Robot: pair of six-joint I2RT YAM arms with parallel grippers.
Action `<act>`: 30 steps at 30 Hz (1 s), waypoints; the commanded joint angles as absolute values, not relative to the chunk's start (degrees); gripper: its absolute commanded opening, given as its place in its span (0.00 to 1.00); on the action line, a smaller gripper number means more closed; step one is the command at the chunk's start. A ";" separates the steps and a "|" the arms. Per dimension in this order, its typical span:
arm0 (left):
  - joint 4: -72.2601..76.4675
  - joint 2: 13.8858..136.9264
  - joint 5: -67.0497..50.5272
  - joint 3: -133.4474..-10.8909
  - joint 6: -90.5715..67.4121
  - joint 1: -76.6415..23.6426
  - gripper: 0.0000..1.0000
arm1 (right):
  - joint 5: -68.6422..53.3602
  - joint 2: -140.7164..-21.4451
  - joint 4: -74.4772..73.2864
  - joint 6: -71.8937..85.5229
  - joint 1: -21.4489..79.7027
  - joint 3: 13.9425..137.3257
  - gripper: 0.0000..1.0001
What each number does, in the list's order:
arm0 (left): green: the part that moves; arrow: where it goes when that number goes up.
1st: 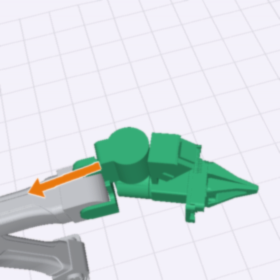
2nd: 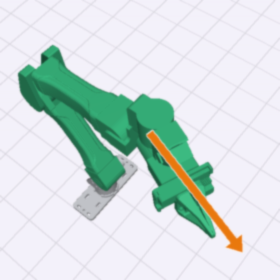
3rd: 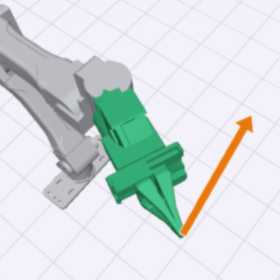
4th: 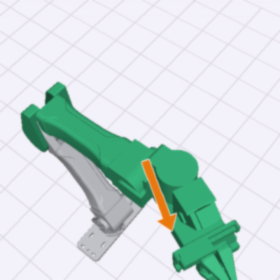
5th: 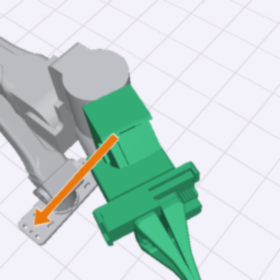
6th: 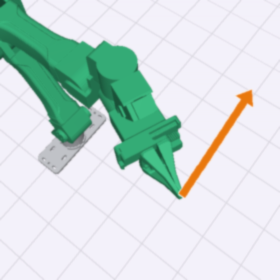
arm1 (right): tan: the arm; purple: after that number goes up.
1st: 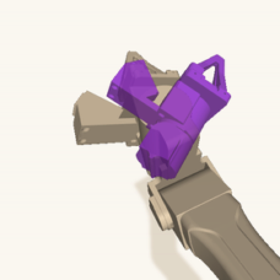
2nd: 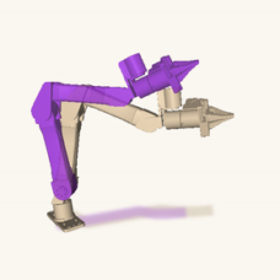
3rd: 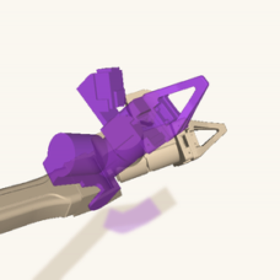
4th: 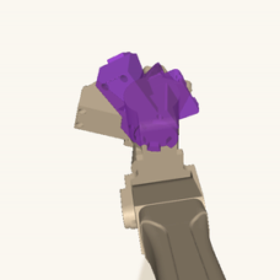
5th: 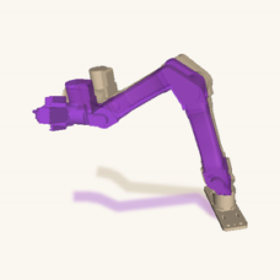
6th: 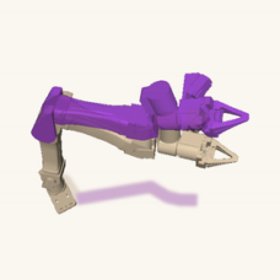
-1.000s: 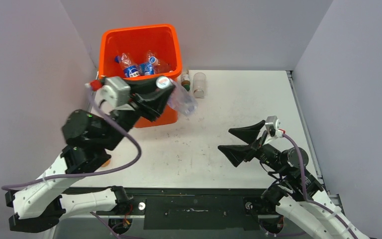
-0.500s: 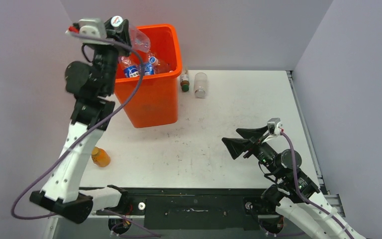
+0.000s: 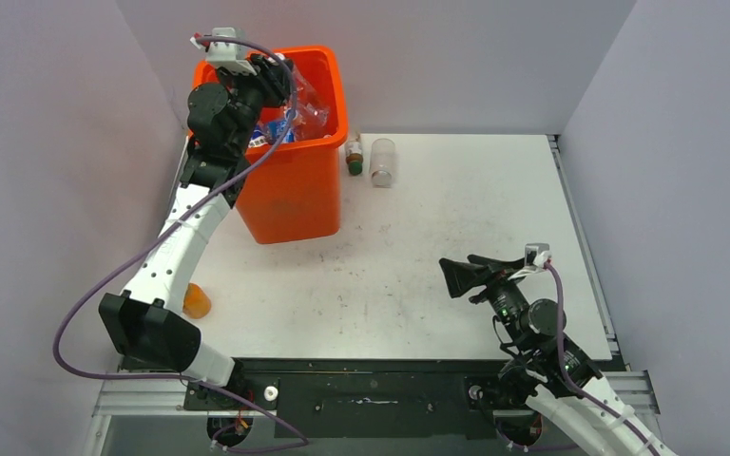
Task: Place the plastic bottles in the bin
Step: Place the plastic bottle in the trash bin.
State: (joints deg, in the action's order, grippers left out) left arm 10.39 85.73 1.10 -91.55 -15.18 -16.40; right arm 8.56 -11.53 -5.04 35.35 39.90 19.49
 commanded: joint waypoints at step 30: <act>18.86 67.18 1.42 -81.66 -17.20 -19.66 0.96 | 11.39 -19.38 -2.59 37.33 40.37 22.97 0.90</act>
